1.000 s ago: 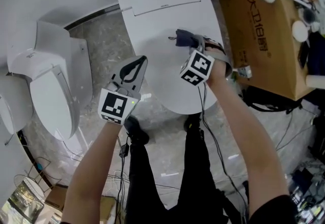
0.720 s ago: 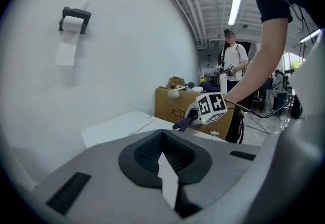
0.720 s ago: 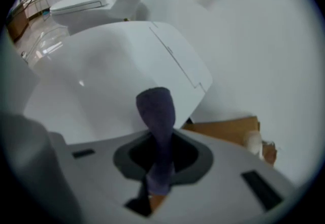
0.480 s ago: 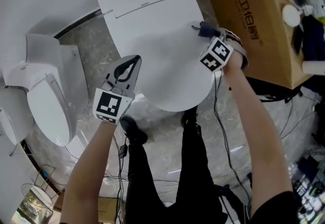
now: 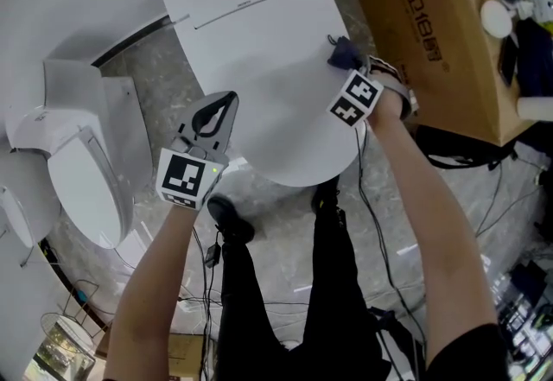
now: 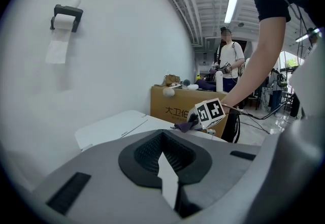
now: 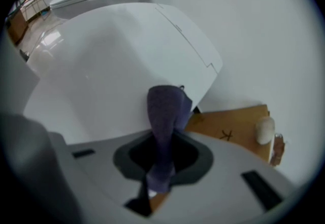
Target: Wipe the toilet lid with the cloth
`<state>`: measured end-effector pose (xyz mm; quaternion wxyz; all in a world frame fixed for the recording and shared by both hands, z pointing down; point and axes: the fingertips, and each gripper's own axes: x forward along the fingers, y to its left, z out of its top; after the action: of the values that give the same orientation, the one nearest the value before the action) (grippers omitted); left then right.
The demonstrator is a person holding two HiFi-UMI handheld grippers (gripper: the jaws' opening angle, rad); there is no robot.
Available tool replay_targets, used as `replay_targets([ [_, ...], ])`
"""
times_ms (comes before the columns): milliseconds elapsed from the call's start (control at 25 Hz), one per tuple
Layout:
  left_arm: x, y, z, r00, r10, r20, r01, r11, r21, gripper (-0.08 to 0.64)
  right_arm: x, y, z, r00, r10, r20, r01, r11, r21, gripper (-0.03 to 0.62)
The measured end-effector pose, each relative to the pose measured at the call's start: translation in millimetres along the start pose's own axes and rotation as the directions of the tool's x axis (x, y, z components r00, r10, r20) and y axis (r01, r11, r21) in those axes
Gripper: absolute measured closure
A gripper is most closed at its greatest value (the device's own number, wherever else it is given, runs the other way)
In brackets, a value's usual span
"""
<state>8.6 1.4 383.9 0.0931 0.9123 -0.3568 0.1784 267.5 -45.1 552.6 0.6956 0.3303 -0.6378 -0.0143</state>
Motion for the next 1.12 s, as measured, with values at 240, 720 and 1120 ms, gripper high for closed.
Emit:
replay_targets([
  [240,-8,3,-1,1.0,0.012,0.015,-0.012,1.0,0.006,0.542,0,9,10,1.0,0.01,-0.002,-0.01,1.0,-0.002,0.525],
  [720,-19,10,-10,0.999,0.028,0.031,-0.029,1.0,0.011,0.543,-6,27,43,1.0,0.025,0.017,-0.024,0.999,-0.046,0.525],
  [1120,-27,13,-8,0.998,0.035,0.044,-0.035,0.999,-0.001,0.543,-13,40,70,0.999,0.046,0.027,-0.045,0.998,-0.037,0.525],
])
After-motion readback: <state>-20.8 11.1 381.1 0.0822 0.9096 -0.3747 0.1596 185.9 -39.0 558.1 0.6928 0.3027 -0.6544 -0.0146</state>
